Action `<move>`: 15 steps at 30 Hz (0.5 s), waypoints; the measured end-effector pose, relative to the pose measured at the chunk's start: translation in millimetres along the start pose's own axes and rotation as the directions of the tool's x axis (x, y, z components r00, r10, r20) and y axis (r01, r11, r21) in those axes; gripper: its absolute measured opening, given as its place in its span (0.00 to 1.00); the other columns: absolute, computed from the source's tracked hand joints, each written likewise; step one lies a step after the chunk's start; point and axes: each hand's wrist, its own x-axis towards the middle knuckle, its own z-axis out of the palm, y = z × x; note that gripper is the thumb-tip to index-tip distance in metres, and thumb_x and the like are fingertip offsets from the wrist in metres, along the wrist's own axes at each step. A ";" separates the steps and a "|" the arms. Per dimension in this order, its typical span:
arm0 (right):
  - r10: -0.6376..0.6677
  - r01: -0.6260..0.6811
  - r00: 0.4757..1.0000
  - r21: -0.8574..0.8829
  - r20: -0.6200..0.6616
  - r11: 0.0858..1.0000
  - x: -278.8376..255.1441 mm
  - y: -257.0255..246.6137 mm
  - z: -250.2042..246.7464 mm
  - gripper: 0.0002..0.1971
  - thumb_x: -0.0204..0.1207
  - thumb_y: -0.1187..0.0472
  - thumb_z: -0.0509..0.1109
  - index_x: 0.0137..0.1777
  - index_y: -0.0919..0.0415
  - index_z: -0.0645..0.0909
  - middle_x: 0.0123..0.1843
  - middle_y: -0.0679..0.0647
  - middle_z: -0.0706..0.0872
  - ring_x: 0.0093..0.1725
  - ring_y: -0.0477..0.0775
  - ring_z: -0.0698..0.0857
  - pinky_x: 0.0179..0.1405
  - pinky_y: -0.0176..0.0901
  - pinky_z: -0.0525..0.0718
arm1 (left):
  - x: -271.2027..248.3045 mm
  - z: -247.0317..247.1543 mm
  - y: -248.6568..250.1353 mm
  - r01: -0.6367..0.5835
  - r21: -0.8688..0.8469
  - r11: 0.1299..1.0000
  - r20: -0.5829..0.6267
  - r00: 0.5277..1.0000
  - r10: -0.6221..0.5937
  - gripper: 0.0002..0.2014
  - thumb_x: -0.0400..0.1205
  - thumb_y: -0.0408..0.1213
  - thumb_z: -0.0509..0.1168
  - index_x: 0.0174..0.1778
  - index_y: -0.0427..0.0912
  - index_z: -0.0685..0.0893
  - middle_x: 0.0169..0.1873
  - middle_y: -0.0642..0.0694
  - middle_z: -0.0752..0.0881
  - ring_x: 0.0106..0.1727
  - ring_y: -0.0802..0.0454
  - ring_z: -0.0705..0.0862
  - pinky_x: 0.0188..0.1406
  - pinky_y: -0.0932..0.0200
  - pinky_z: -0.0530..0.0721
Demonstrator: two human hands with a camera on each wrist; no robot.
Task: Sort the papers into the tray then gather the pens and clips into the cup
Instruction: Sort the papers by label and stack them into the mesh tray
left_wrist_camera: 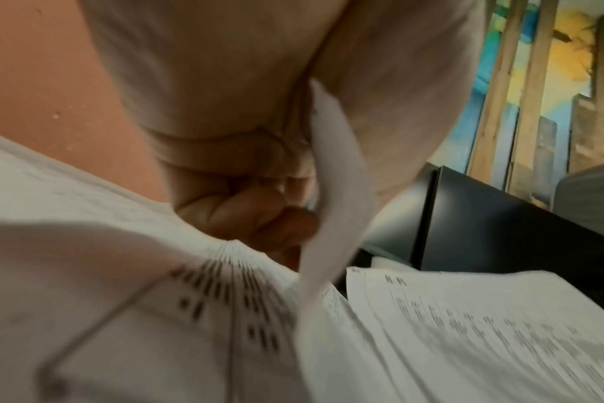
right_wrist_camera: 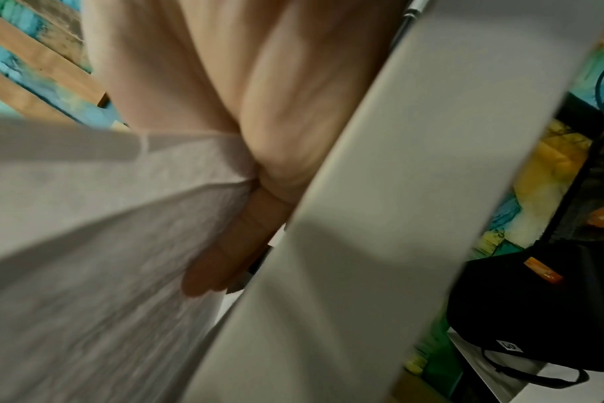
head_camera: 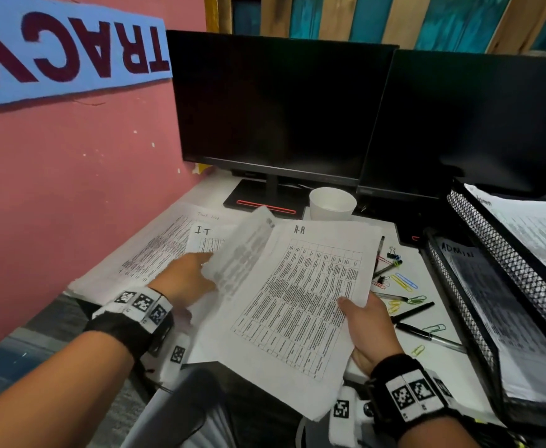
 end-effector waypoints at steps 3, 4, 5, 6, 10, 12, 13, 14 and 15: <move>0.026 -0.026 1.000 0.023 0.007 0.999 -0.2 -2.5 0.2 0.16 0.89 0.72 0.64 0.58 0.50 0.86 0.57 0.50 0.93 0.57 0.59 0.92 0.59 0.59 0.91 | -0.5 -23.0 -7.9 0.011 -0.104 0.994 -0.188 0.982 -0.030 0.06 0.89 0.42 0.70 0.54 0.44 0.90 0.43 0.46 0.93 0.37 0.52 0.87 0.34 0.57 0.81; 0.035 -0.035 0.999 0.032 0.009 0.999 0.8 -2.6 0.3 0.17 0.89 0.72 0.64 0.56 0.48 0.87 0.57 0.50 0.94 0.58 0.59 0.92 0.60 0.61 0.91 | 0.6 -32.3 -12.2 -0.005 -0.212 0.977 -0.263 0.963 -0.052 0.10 0.90 0.43 0.69 0.56 0.41 0.90 0.42 0.45 0.92 0.37 0.49 0.87 0.37 0.54 0.84; 0.043 -0.043 0.999 0.035 0.005 0.998 1.4 -2.7 0.6 0.18 0.89 0.71 0.64 0.55 0.46 0.87 0.58 0.51 0.94 0.58 0.60 0.92 0.62 0.63 0.91 | 1.3 -43.3 -15.8 -0.037 -0.341 0.939 -0.332 0.940 -0.083 0.12 0.90 0.42 0.69 0.60 0.38 0.90 0.43 0.43 0.92 0.37 0.46 0.87 0.39 0.52 0.85; 0.049 -0.049 0.999 0.033 0.001 0.998 1.7 -2.9 1.4 0.18 0.89 0.71 0.64 0.55 0.46 0.87 0.59 0.50 0.94 0.59 0.60 0.92 0.63 0.65 0.91 | 1.6 -53.5 -20.9 -0.086 -0.450 0.889 -0.396 0.912 -0.112 0.13 0.91 0.40 0.68 0.65 0.35 0.89 0.45 0.40 0.92 0.37 0.44 0.86 0.39 0.51 0.85; 0.079 -0.078 0.997 0.060 -0.017 0.995 3.4 -3.0 2.7 0.17 0.88 0.72 0.63 0.58 0.47 0.86 0.61 0.52 0.93 0.60 0.61 0.92 0.62 0.66 0.91 | -6.0 -68.8 -24.8 -0.205 -0.698 0.686 -0.420 0.893 -0.160 0.13 0.92 0.33 0.64 0.71 0.36 0.85 0.51 0.38 0.92 0.47 0.38 0.91 0.36 0.49 0.92; 0.080 -0.078 0.997 0.078 -0.020 0.994 4.2 -2.4 2.8 0.17 0.88 0.72 0.63 0.61 0.51 0.86 0.61 0.54 0.94 0.60 0.62 0.92 0.62 0.66 0.91 | -11.5 -57.9 -17.7 -0.196 -0.698 0.689 -0.367 0.924 -0.108 0.08 0.92 0.30 0.63 0.61 0.38 0.87 0.43 0.46 0.95 0.38 0.49 0.94 0.31 0.57 0.93; 0.078 -0.076 0.997 0.088 -0.017 0.993 4.3 -2.3 2.9 0.17 0.87 0.72 0.63 0.64 0.53 0.87 0.61 0.55 0.94 0.61 0.63 0.93 0.63 0.68 0.91 | -13.0 -48.4 -15.6 -0.178 -0.670 0.721 -0.327 0.942 -0.071 0.08 0.91 0.29 0.63 0.55 0.40 0.88 0.44 0.49 0.95 0.37 0.52 0.95 0.36 0.55 0.94; 0.080 -0.077 0.997 0.102 -0.019 0.992 3.9 -2.6 3.3 0.17 0.87 0.72 0.63 0.67 0.55 0.86 0.61 0.55 0.94 0.60 0.63 0.93 0.62 0.69 0.91 | -13.5 -36.5 -13.4 -0.154 -0.637 0.755 -0.276 0.960 -0.037 0.09 0.91 0.29 0.63 0.53 0.42 0.89 0.46 0.50 0.96 0.41 0.50 0.96 0.45 0.49 0.96; 0.081 -0.078 0.997 0.122 -0.021 0.989 3.1 -3.2 3.1 0.17 0.87 0.72 0.62 0.68 0.57 0.86 0.60 0.56 0.95 0.59 0.63 0.93 0.60 0.68 0.92 | -13.9 -24.4 -12.6 -0.127 -0.586 0.800 -0.216 0.976 -0.003 0.09 0.91 0.31 0.64 0.53 0.45 0.90 0.48 0.48 0.96 0.47 0.44 0.96 0.54 0.39 0.95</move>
